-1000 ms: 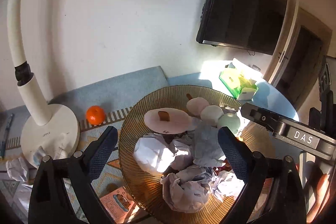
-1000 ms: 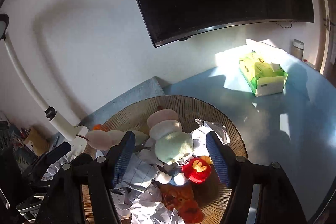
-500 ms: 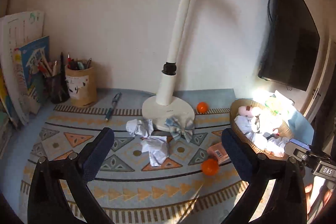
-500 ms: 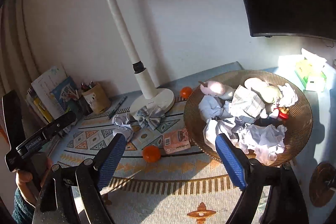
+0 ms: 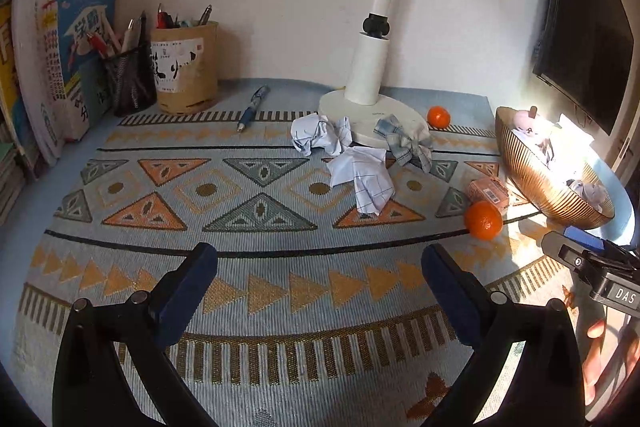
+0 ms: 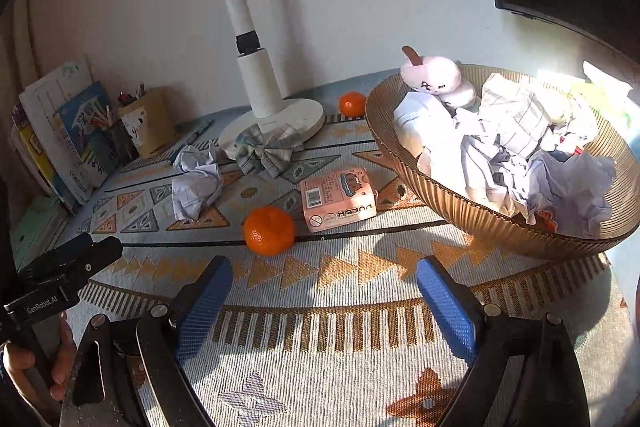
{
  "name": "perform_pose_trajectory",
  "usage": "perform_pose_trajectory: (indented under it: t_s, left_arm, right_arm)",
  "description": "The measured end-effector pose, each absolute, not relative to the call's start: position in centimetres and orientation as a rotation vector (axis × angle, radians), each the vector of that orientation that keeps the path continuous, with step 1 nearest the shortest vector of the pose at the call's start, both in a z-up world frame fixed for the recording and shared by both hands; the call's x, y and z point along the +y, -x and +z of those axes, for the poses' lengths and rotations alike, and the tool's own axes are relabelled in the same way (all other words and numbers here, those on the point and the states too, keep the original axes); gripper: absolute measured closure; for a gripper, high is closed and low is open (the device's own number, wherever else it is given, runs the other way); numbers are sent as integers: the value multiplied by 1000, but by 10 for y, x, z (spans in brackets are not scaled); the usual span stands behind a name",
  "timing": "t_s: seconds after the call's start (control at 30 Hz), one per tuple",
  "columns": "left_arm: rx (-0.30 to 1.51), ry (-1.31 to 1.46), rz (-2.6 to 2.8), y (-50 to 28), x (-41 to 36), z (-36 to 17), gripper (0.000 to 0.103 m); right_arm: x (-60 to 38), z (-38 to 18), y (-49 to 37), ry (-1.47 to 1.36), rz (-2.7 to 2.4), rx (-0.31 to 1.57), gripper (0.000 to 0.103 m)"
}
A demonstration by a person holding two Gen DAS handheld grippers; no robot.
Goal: Organize objects
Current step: 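Move both tools back toward the crumpled paper near the lamp, then grasp crumpled paper with left tool while right tool grasps paper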
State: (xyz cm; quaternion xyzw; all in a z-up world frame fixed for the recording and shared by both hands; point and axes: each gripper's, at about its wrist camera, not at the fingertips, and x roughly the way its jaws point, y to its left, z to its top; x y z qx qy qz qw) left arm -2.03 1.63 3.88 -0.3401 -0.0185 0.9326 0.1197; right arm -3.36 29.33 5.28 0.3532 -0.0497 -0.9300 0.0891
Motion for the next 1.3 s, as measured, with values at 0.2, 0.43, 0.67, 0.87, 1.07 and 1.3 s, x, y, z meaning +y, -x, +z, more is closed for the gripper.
perform_pose_trajectory:
  t_s: [0.2,0.43,0.67,0.87,1.07,1.3]
  left_arm:
    - [-50,1051,2747,11,9,38,1]
    - [-46,1104,2654,-22,-20,59,1]
    - [-109,1062,2610,92,-23,90,1]
    - [-277,1164,2439,184,-1,49,2]
    - [-157,1203,2375,209,30,26,9]
    - [-114,1190,2380,206,37,20,48]
  right_arm:
    - [285,55,27,-1021,-2775,-73,7]
    - [286,68,21,-992,-2680,-201,7]
    - [189,106,63,-1068,-2460,-93,6]
    - [153,66,130,-1207,-2402,-99,6]
    - [148,40,161,-1232,-2401,-49,6]
    - [143,29,164,-1220,-2393,-15,52]
